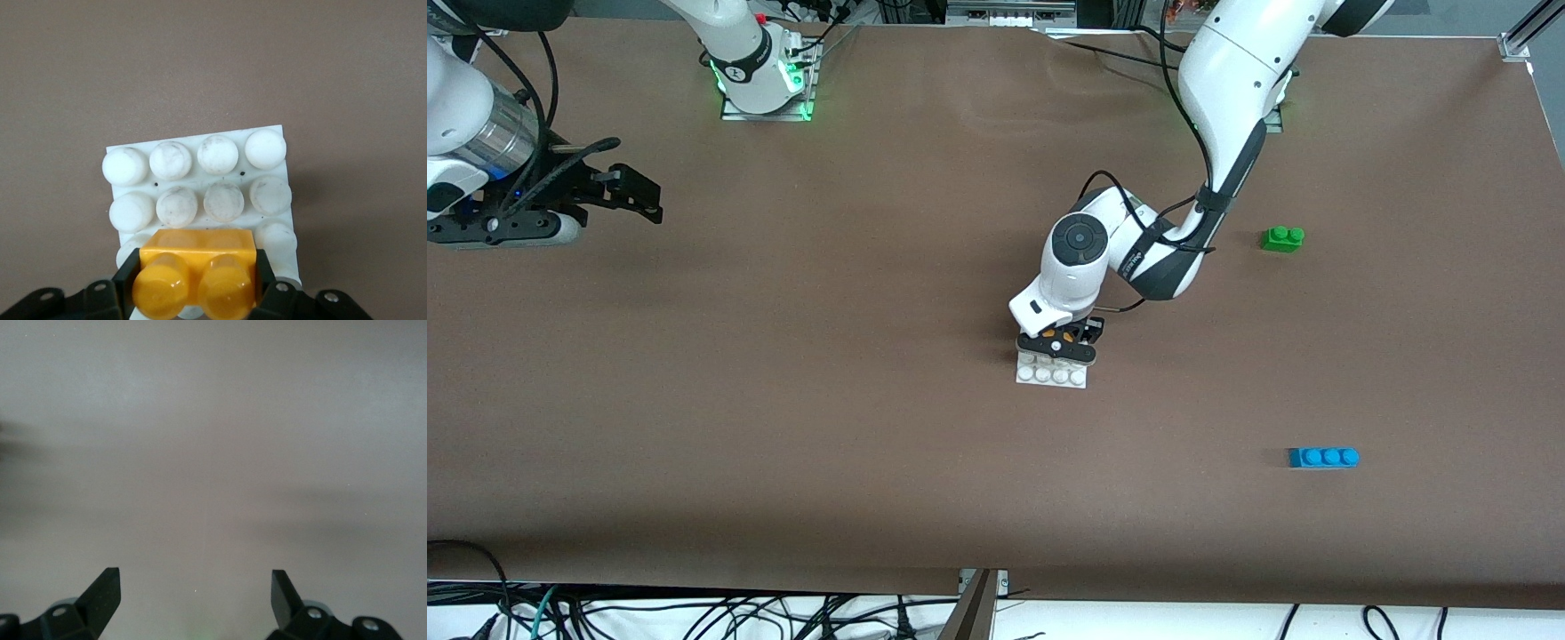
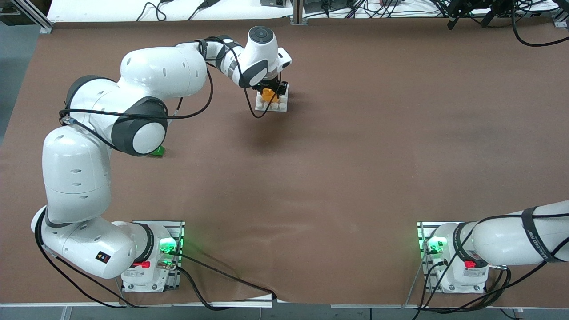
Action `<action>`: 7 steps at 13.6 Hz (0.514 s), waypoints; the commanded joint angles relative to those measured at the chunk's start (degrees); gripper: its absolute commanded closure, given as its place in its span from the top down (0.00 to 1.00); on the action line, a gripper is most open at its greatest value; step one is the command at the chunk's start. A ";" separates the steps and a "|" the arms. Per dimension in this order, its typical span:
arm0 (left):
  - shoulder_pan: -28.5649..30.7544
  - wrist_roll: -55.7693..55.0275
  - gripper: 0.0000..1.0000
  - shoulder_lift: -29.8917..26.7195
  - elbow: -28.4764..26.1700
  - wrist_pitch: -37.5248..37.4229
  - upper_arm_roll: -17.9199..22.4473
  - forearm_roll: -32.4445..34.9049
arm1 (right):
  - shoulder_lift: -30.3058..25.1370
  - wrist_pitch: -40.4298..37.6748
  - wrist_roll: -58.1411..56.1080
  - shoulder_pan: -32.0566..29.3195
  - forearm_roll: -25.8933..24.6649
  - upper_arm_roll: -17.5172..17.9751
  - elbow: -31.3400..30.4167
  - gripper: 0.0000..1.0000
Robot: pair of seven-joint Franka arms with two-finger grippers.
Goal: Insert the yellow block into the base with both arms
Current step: 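Press the yellow block down onto the plate studs with the left gripper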
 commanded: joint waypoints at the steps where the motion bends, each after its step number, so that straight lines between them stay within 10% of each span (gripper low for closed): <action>1: -1.30 -2.01 0.28 2.35 1.25 0.98 0.58 1.88 | -0.45 -0.01 0.29 -0.42 -0.70 0.45 -0.49 1.00; 6: -1.21 -3.41 0.32 2.35 1.25 0.98 0.66 1.88 | -0.36 0.17 0.29 -0.33 -0.70 0.45 -0.66 1.00; 7: -1.12 -3.33 0.70 2.26 1.25 0.89 0.66 1.79 | -0.36 0.08 0.29 -0.33 -0.70 0.45 -0.66 1.00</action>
